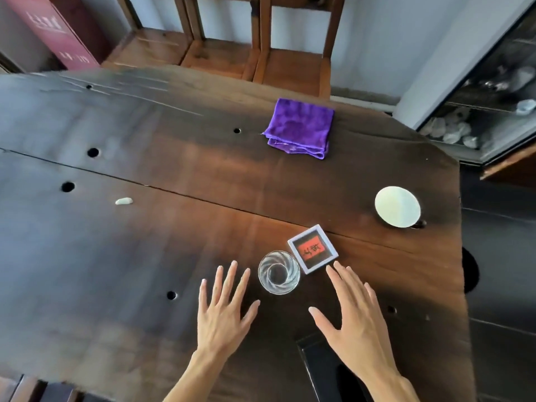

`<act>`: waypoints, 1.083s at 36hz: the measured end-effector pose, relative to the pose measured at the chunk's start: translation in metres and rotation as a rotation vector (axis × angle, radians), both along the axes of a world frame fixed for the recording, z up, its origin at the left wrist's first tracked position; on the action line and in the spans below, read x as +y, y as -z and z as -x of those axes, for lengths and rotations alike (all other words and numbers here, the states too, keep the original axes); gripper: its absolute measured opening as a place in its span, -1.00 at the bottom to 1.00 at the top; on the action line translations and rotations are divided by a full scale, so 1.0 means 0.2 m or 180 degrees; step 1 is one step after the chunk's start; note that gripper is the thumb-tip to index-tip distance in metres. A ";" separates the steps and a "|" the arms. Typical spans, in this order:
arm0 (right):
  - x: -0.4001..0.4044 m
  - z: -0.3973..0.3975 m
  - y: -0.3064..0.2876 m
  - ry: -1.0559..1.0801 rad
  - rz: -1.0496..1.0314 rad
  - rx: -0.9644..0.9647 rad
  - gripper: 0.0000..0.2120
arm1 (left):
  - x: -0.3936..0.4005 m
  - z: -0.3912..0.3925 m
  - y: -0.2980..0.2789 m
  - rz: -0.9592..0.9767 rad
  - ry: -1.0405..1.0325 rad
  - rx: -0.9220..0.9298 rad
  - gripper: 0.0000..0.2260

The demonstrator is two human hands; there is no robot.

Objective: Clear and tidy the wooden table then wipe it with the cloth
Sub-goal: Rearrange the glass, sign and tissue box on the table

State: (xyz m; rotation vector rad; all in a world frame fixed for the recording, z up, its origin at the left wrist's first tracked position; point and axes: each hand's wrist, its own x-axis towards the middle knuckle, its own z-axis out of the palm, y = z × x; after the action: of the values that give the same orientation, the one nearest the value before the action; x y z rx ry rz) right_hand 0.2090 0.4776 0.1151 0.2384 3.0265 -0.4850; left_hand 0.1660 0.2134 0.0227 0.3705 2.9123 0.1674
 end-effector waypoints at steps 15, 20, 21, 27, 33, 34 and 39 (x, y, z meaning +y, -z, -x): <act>-0.06 0.03 0.14 0.0206 0.0511 -0.0166 -0.14 | 0.06 0.11 0.13 -0.0041 0.0201 0.0038 -0.37; -0.08 0.06 0.15 0.0164 0.1053 -0.0315 -0.05 | 0.06 0.11 0.14 0.0026 0.0197 -0.0034 -0.38; -0.08 0.08 0.15 0.0160 0.1168 -0.0325 -0.04 | 0.06 0.11 0.14 0.0038 0.0200 -0.0033 -0.38; -0.12 0.18 0.18 -0.0114 0.1679 -0.0484 0.08 | 0.06 0.11 0.15 0.0034 0.0178 0.0000 -0.38; -0.17 0.28 0.26 -0.0183 0.2200 -0.0599 0.04 | 0.06 0.11 0.15 0.0095 0.0178 -0.0017 -0.38; -0.17 0.29 0.27 -0.0168 0.2267 -0.0600 0.03 | 0.06 0.11 0.15 0.0107 0.0173 -0.0013 -0.38; -0.18 0.32 0.32 -0.0159 0.2446 -0.0375 -0.07 | 0.06 0.11 0.16 0.0115 0.0176 0.0021 -0.37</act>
State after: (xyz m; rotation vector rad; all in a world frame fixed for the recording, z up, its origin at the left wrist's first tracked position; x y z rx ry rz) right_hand 0.1449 0.4410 0.0511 0.1291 2.4862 -1.4875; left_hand 0.1447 0.2260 -0.0095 0.4460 2.9036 0.1051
